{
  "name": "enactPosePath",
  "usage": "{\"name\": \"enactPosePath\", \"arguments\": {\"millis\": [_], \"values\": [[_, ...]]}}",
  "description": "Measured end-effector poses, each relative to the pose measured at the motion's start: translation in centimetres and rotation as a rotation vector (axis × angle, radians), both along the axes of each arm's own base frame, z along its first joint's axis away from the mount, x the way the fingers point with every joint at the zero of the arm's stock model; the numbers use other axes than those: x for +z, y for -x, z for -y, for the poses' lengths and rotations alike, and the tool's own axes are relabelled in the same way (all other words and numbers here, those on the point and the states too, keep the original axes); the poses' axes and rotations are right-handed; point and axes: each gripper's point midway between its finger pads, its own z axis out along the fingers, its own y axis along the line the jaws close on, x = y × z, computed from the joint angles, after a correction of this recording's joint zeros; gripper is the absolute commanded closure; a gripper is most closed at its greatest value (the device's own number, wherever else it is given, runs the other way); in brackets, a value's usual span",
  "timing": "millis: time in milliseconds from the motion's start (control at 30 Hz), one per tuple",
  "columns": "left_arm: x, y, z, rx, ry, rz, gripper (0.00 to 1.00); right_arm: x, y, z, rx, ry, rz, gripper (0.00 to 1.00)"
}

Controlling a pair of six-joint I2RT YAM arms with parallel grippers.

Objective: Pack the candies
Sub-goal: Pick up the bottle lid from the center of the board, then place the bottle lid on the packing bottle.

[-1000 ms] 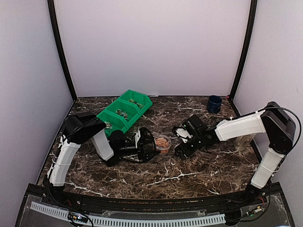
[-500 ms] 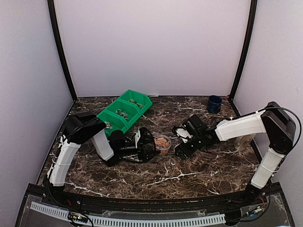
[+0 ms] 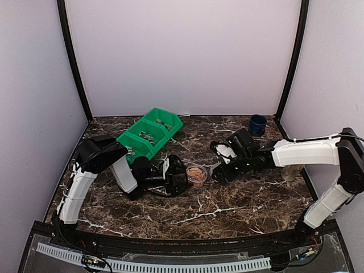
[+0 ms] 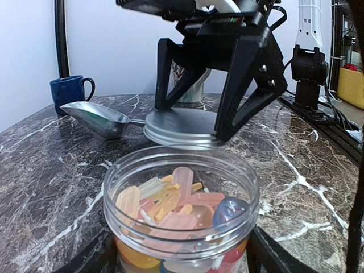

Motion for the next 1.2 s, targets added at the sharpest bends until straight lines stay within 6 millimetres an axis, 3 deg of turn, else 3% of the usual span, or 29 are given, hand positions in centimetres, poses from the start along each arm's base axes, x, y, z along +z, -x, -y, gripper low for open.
{"name": "enactPosePath", "arguments": {"millis": [200,467,633,767,1200], "values": [[0.1,0.6,0.4,-0.035,0.003,0.006,0.22,3.3,-0.3,-0.7,0.028,-0.047,0.061,0.14],[0.2,1.2,1.1,-0.077,0.012,0.035,0.19,4.9,0.6,-3.8,0.140,-0.104,0.068,0.14],[0.3,1.3,1.4,-0.087,0.019,0.044,0.19,4.8,0.7,-6.2,0.194,-0.154,0.063,0.13],[0.4,1.3,1.4,-0.087,0.022,0.047,0.19,3.5,0.9,-7.4,0.219,-0.159,0.033,0.13],[0.4,1.3,1.4,-0.086,0.023,0.051,0.18,3.1,1.4,-8.1,0.242,-0.189,0.004,0.13]]}}
